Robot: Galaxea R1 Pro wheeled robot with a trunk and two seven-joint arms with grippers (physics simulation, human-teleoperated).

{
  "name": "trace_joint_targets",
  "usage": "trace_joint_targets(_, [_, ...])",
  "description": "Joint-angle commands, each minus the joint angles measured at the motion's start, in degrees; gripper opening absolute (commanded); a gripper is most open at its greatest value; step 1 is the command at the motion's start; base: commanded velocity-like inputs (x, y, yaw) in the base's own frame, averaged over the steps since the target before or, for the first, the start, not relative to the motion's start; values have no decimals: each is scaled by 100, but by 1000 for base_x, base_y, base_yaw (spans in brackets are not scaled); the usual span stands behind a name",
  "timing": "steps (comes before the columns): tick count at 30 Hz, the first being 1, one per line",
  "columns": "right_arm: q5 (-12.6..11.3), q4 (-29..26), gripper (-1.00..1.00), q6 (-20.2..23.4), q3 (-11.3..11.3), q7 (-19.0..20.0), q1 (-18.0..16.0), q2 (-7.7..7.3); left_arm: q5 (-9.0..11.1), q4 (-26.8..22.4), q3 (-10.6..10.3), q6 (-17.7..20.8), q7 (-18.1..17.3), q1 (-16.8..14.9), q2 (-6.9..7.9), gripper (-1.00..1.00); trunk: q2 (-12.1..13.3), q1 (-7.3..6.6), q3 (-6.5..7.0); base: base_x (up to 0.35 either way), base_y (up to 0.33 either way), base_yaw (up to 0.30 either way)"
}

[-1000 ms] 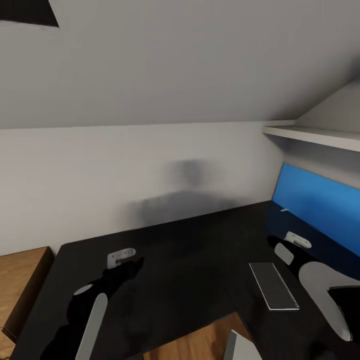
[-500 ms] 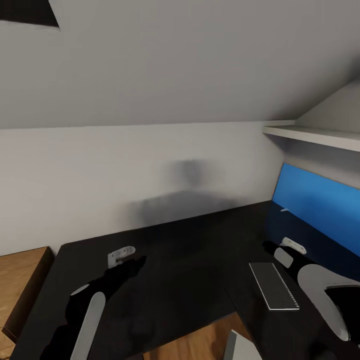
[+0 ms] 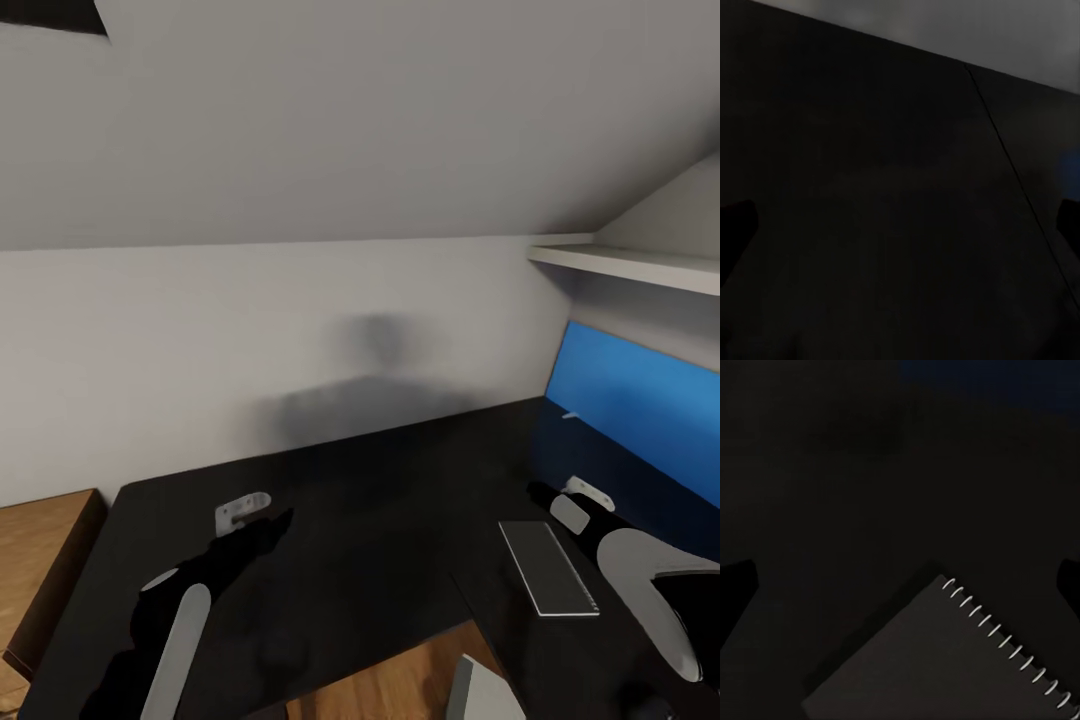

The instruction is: In the bedroom, organize the workspace by keeping the computer under the desk, ensuring the monitor is on the desk, placing the keyboard on the desk next to the monitor, placing the mouse on the desk next to the keyboard, moving the folder from the swivel chair onto the desk next to the mouse, stacking the notebook on top of the folder with the pen on top of the notebook, and positioning the swivel chair next to the desk.

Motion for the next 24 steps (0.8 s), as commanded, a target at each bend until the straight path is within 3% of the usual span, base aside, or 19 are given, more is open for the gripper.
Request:
trace_joint_targets(1, [-35, -15, 100, 37, 49, -34, -1, -3, 62, -8, 5, 30, 46, -4, -4, 100, -46, 23, -29, 0, 0, 0])
trace_joint_targets(24, [-52, -15, 100, 10, 48, 0, 7, -21, 62, -8, 40, 30, 46, -9, -4, 100, -969, 528, -454, 0, 0, 0])
